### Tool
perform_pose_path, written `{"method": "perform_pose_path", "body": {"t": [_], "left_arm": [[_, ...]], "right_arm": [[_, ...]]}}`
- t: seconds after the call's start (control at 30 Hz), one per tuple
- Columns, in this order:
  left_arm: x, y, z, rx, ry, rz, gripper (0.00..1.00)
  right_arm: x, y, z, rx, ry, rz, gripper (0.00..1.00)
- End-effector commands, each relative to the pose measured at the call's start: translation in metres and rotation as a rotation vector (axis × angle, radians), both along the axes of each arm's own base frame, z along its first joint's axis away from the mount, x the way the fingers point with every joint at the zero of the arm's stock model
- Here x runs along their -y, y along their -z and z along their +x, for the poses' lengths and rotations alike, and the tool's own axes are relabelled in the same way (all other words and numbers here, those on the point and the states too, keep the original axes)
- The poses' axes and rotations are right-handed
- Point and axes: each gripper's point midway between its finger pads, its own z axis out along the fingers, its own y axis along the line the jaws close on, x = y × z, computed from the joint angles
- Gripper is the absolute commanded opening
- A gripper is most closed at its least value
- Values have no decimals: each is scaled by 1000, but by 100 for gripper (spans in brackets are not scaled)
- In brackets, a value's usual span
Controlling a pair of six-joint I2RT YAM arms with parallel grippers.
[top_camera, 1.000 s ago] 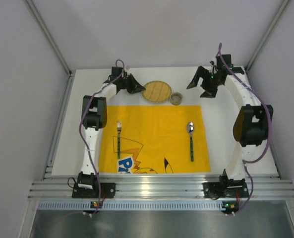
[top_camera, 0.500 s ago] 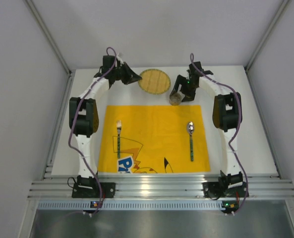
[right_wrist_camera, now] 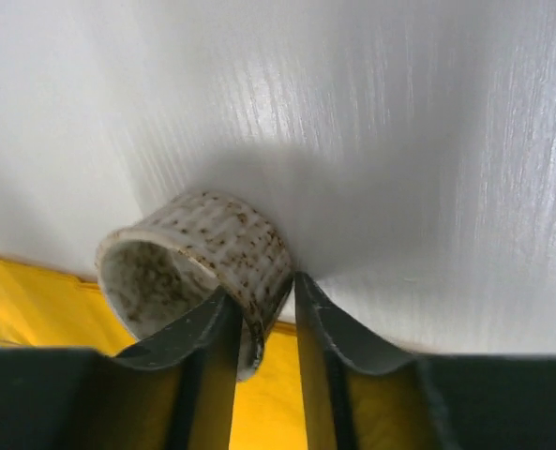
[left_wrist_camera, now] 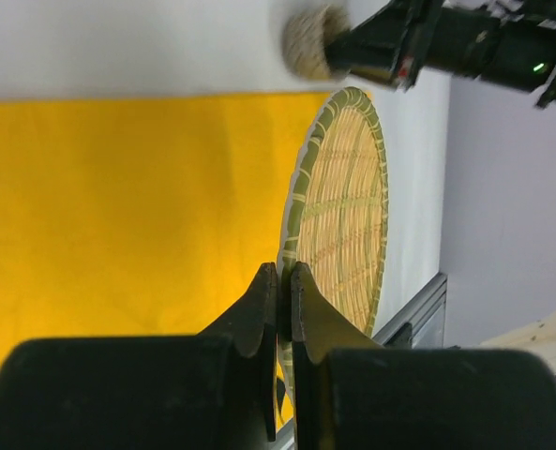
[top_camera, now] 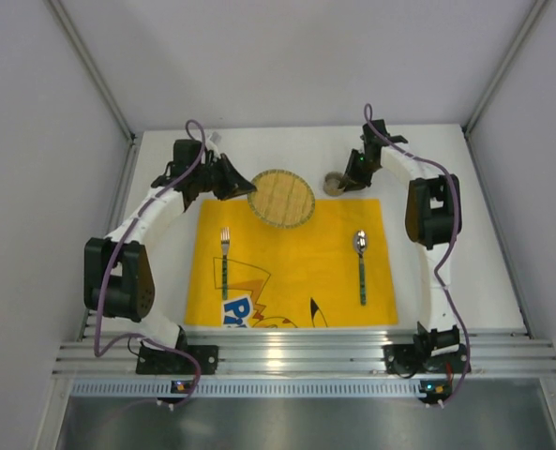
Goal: Set the dinner table for one person
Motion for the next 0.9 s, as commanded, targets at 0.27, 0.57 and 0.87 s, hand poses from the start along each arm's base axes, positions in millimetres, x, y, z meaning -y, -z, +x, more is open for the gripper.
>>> {"method": "perform_pose_path", "body": {"t": [0.27, 0.57, 0.87], "left_arm": [[52, 75, -92, -123, 164, 140, 0], [60, 102, -118, -166, 202, 207, 0], [35, 146, -132, -259, 171, 355, 11]], "right_arm": [[24, -44, 7, 93, 50, -65, 0], [48, -114, -42, 170, 91, -119, 0], [62, -91, -115, 86, 78, -155, 0]]}}
